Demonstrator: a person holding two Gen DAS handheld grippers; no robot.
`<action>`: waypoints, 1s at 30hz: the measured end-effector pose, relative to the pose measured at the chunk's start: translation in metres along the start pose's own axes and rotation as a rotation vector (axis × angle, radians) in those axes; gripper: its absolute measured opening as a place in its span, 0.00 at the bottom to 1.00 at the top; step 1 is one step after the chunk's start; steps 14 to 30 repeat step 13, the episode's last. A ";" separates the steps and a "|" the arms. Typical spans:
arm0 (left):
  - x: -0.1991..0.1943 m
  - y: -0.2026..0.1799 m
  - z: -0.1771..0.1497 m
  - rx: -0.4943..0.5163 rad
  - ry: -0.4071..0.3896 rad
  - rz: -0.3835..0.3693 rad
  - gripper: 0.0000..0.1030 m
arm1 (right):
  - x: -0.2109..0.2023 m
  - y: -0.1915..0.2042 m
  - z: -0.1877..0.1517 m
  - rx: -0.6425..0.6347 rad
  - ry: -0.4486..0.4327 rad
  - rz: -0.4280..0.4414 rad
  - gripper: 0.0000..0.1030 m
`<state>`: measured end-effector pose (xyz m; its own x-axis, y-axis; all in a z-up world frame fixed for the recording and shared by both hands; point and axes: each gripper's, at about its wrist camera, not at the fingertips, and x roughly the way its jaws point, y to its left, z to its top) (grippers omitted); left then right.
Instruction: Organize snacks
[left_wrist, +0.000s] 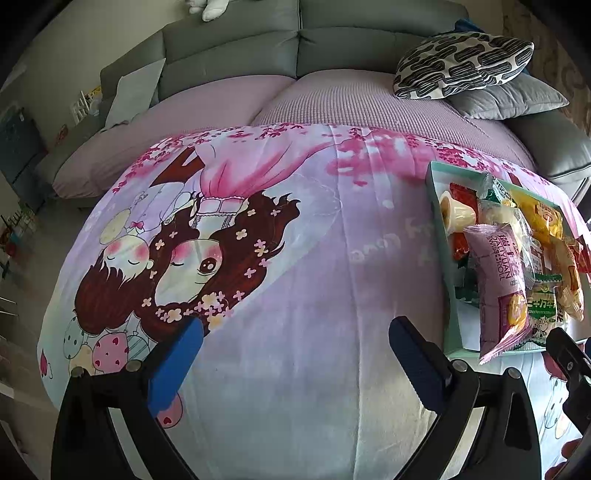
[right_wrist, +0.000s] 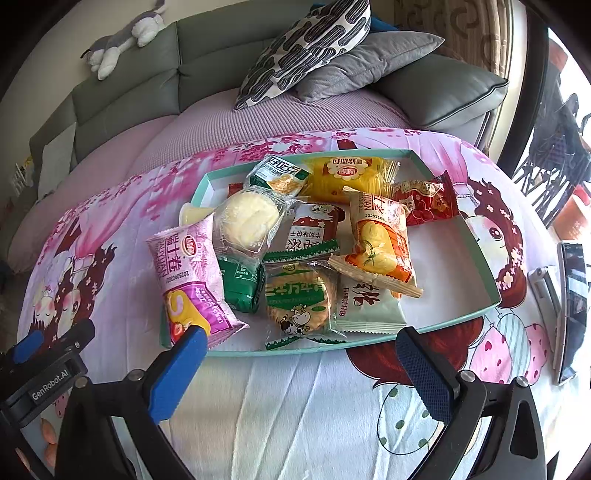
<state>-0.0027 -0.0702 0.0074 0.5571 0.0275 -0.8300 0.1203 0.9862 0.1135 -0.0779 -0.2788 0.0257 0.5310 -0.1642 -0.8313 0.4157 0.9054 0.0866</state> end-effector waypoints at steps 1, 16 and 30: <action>0.000 0.000 0.000 -0.001 -0.002 0.001 0.98 | 0.000 0.001 0.000 -0.001 0.000 -0.001 1.00; -0.007 0.000 0.001 0.004 -0.040 0.002 0.98 | 0.000 0.003 -0.001 -0.007 0.005 -0.001 1.00; -0.007 0.000 0.001 0.004 -0.040 0.002 0.98 | 0.000 0.003 -0.001 -0.007 0.005 -0.001 1.00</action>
